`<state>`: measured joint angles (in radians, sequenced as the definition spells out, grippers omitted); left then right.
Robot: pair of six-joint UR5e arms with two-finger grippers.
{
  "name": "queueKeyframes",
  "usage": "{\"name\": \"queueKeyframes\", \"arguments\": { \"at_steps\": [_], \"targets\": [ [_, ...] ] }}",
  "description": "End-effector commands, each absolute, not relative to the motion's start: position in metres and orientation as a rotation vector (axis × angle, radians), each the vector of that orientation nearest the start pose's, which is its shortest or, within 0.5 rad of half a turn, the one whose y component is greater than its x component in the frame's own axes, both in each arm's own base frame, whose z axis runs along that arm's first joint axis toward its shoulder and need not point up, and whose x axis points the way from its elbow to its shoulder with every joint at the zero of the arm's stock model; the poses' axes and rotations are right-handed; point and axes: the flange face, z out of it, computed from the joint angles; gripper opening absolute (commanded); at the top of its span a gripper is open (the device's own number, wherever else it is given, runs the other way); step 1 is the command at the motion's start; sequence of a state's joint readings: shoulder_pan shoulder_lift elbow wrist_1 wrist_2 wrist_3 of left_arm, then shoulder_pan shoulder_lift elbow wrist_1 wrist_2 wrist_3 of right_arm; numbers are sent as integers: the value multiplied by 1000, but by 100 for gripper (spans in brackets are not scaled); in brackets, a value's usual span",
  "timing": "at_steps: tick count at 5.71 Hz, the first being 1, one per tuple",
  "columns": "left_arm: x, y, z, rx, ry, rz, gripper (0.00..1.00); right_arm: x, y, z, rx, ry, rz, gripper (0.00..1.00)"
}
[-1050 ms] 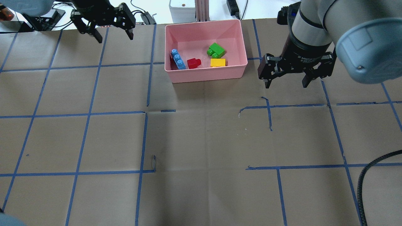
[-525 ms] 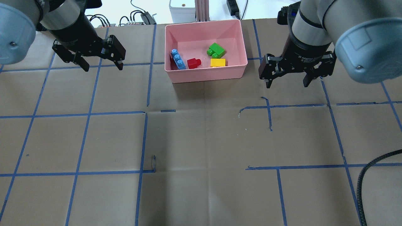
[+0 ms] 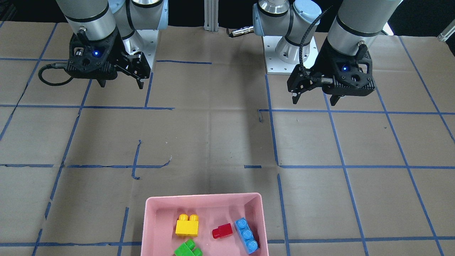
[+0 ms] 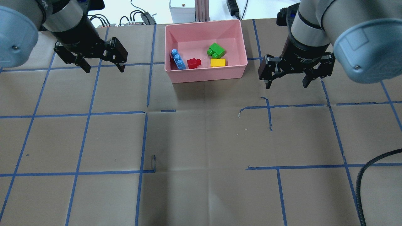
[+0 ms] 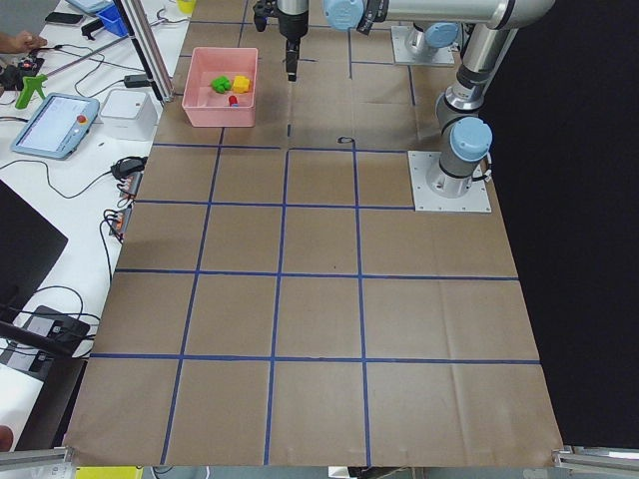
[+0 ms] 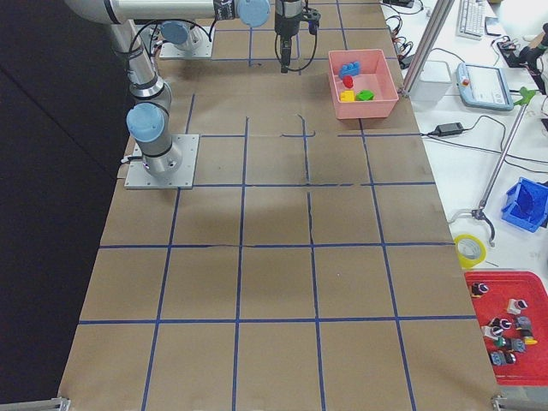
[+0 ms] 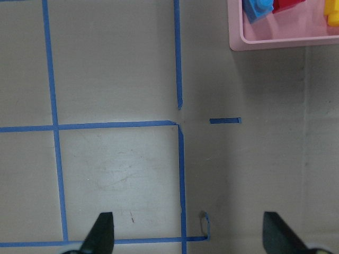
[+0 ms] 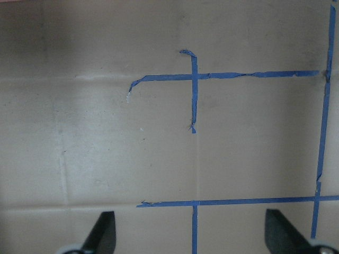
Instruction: Put all blocks into box
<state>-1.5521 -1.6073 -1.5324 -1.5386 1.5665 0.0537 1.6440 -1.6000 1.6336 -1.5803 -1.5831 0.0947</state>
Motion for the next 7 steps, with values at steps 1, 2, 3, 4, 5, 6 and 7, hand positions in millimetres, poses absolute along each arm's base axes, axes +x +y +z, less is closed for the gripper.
{"name": "queueKeyframes", "arguments": {
  "at_steps": [1,2,3,4,5,6,7],
  "targets": [
    [-125,-512,492,58,3145,-53,100,166,-466,472,34,3155,37,100],
    [-125,-511,492,58,3145,-61,100,166,-466,472,36,3154,37,100],
    [-124,-511,489,58,3144,-53,100,167,-466,471,31,3152,37,100],
    [-124,-511,487,58,3143,-46,100,166,-467,472,34,3152,35,100],
    [-124,-509,488,60,3143,-48,100,166,-467,472,36,3152,35,100],
    [-124,-510,486,63,3143,-46,100,167,-467,471,34,3152,37,100],
    [-124,-510,486,63,3143,-46,100,167,-467,471,34,3152,37,100]
  ]
}}
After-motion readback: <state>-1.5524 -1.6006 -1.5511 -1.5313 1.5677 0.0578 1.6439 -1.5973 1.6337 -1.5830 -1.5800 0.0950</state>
